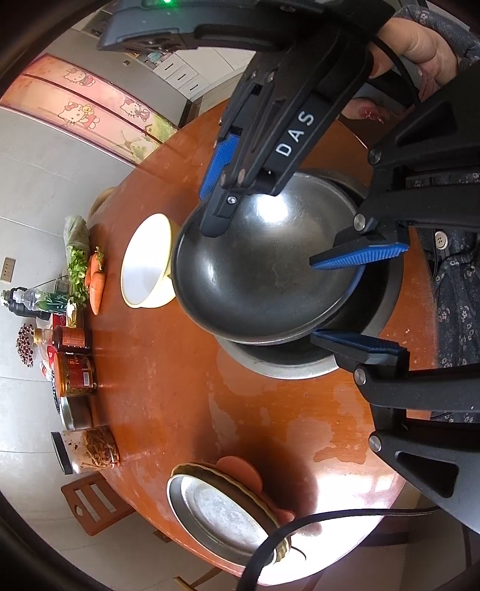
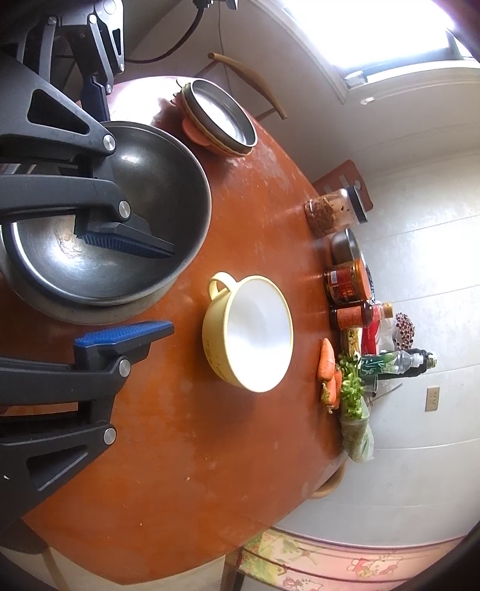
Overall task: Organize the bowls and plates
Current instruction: 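Lower the steel mixing bowl into the steel basin with the right tool, then open the right tool to release the mixing bowl and withdraw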
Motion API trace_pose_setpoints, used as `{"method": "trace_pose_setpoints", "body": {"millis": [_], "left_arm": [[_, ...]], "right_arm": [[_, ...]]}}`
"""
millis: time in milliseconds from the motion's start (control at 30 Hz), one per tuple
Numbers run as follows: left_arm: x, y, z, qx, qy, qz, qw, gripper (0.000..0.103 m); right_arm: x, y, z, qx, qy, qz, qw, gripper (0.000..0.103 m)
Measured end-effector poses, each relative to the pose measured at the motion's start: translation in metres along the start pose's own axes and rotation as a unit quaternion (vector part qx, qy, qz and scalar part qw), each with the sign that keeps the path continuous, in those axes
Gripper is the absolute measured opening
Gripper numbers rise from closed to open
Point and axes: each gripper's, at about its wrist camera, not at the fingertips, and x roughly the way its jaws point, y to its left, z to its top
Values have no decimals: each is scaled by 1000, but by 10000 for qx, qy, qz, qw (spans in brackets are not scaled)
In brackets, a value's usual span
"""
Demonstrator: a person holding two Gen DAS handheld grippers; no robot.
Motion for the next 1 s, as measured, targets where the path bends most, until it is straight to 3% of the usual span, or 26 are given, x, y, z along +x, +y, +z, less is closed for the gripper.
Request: {"method": "trace_pose_setpoints", "body": {"millis": [267,367,1000], "left_arm": [[-5,-3,-2,116,-119,211,9996,36],[-9,-5,-3,181,-181,309,9992,38],[-36,-20,-4,304,-581,546,9964,45]], "right_arm": [[-1,0,-2,23,48,71,10000,39],[-5,2,-3,-8,20,98,9999,47],[-43,-5,-7,132,-397,187,9990,65]]}}
